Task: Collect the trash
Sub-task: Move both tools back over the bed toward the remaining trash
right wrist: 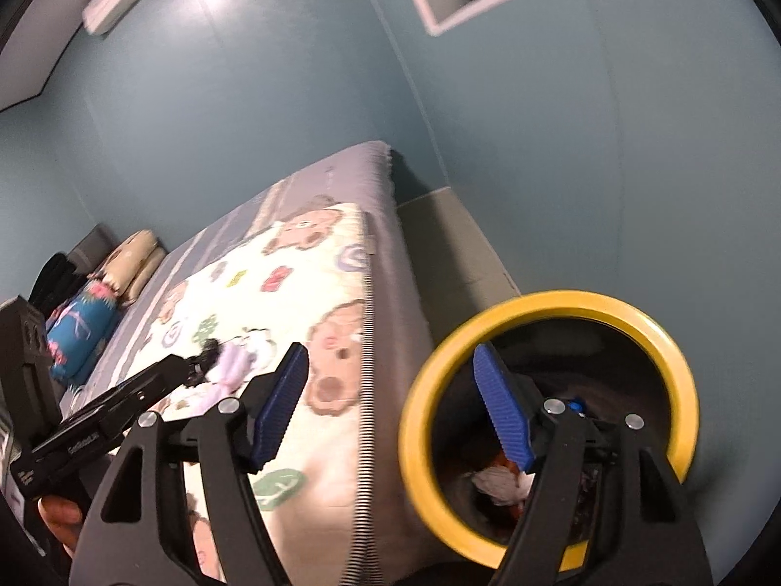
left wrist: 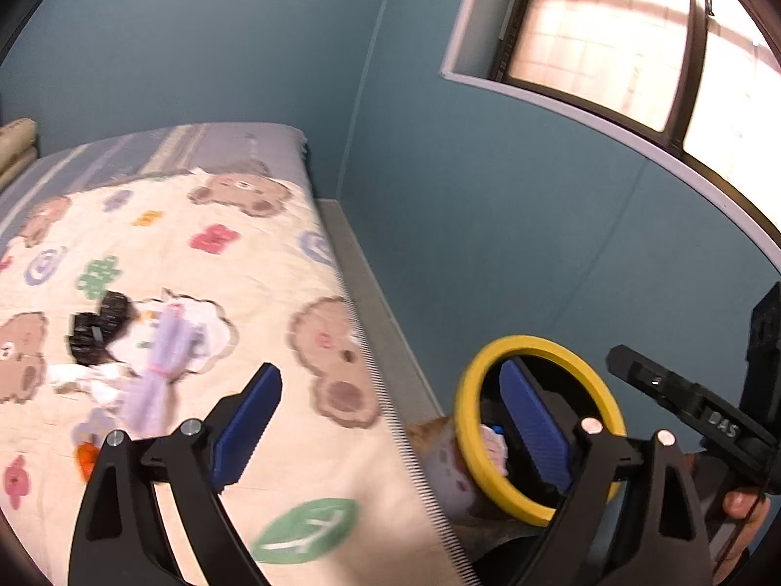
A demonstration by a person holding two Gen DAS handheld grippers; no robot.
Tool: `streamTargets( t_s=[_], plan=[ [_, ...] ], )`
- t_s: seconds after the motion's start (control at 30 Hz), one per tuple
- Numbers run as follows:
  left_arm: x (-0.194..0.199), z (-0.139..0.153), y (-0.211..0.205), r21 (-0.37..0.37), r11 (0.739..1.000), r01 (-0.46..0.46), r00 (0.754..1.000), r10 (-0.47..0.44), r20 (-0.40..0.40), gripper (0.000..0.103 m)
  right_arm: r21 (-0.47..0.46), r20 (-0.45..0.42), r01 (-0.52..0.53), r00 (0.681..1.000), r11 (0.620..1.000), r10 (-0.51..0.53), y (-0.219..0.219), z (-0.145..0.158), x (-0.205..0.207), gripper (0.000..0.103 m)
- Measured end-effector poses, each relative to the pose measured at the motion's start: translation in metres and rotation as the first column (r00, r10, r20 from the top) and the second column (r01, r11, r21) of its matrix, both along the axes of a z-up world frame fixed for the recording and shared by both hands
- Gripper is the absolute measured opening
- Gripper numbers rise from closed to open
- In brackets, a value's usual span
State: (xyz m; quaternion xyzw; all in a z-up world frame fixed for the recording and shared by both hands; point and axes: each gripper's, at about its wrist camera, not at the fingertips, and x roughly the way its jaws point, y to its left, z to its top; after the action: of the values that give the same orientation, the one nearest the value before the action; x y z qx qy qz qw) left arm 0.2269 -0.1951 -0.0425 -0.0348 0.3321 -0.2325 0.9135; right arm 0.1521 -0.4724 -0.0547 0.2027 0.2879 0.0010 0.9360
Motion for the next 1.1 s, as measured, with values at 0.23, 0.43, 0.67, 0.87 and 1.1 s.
streamTargets(
  t_s=[0.23, 0.43, 0.67, 0.87, 1.1],
  plan=[
    [0.004, 0.007, 0.060, 0.042, 0.993, -0.114, 0.993, 0.113, 0.027, 0.091, -0.031, 0.013, -0.098, 0.995, 0.995, 0.099, 0.052, 0.020, 0.014, 0.071],
    [0.015, 0.005, 0.111, 0.058, 0.974, -0.218, 0.976, 0.218, 0.021, 0.092, -0.036, -0.005, -0.179, 0.984, 0.983, 0.179, 0.094, 0.023, 0.035, 0.072],
    [0.034, -0.010, 0.167, 0.077, 0.941, -0.329, 0.944, 0.331, -0.016, 0.092, -0.022, -0.033, -0.254, 0.967, 0.967, 0.253, 0.133, 0.016, 0.059, 0.072],
    [0.055, -0.030, 0.203, 0.100, 0.911, -0.401, 0.911, 0.408, -0.061, 0.092, -0.009, -0.065, -0.300, 0.952, 0.954, 0.299, 0.161, 0.006, 0.083, 0.072],
    [0.081, -0.058, 0.238, 0.114, 0.874, -0.472, 0.866, 0.484, -0.128, 0.092, -0.006, -0.113, -0.333, 0.937, 0.943, 0.330, 0.189, -0.012, 0.115, 0.072]
  ],
)
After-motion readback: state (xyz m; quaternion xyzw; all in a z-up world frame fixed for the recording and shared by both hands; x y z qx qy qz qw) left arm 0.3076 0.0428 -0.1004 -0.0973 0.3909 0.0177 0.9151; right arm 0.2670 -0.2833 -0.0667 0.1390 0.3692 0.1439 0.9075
